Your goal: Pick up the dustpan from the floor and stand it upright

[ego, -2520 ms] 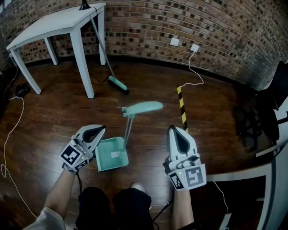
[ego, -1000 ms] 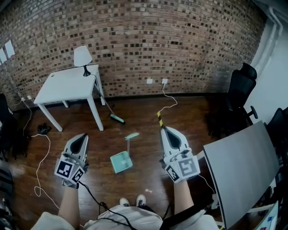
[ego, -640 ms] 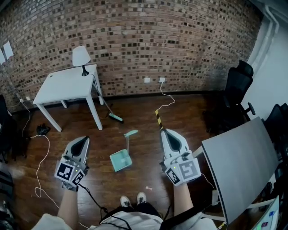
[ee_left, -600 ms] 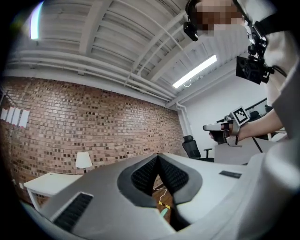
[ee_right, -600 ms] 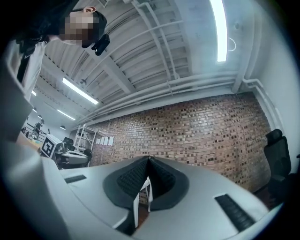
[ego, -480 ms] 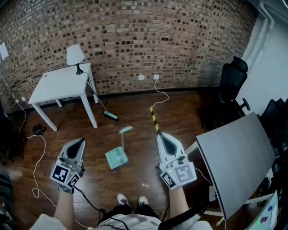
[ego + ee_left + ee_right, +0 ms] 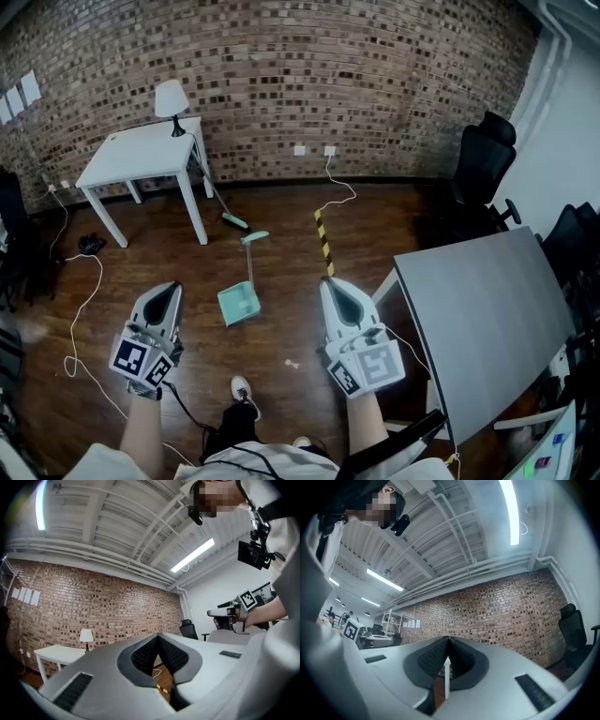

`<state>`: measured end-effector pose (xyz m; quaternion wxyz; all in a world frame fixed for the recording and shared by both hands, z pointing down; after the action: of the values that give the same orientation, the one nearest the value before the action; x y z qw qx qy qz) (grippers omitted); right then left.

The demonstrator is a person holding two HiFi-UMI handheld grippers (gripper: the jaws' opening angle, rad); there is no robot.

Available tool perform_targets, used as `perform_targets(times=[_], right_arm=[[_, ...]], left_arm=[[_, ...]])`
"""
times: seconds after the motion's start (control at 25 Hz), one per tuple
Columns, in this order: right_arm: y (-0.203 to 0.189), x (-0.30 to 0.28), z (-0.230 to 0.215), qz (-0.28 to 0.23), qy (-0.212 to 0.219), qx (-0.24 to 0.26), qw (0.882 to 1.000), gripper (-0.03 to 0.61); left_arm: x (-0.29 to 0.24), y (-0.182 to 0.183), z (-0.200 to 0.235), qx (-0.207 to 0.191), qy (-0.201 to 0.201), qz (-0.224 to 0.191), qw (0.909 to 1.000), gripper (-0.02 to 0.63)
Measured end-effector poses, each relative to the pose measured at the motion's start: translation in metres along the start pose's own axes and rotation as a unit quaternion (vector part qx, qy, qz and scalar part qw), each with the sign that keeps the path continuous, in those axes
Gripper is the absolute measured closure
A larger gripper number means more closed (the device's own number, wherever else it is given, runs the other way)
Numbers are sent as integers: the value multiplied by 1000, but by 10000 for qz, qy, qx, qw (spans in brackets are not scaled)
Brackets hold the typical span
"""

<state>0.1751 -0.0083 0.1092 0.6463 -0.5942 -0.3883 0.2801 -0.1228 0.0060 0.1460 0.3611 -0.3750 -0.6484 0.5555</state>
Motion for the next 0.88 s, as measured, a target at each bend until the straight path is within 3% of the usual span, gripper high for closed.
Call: perform_targets(times=[0.16, 0.36, 0.56, 0.88], right_arm=[[8, 75, 13, 114, 308, -59, 9994, 580], [15, 143, 31, 338, 404, -68, 9986, 580], [22, 176, 48, 323, 459, -90, 9984, 580], [19, 204, 67, 470, 431, -65, 9979, 580]], left_arm=[[48, -3, -73, 78, 196, 104, 9997, 603], [96, 13, -139, -59, 54, 311, 9995, 603], [120, 27, -171, -260, -38, 350, 9990, 603], [136, 31, -194, -233, -202, 308, 9990, 603]])
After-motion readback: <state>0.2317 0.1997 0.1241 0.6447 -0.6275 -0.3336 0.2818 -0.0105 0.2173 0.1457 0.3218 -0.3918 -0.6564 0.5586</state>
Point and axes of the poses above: the fingertips, and each gripper's own axes: x backward along the fingers, z to its left, y out of its top, the point moved 3 cm from there along x, backward along the fingers, and after that the axes turned 4 degrees about z, right-handed, at the moved point
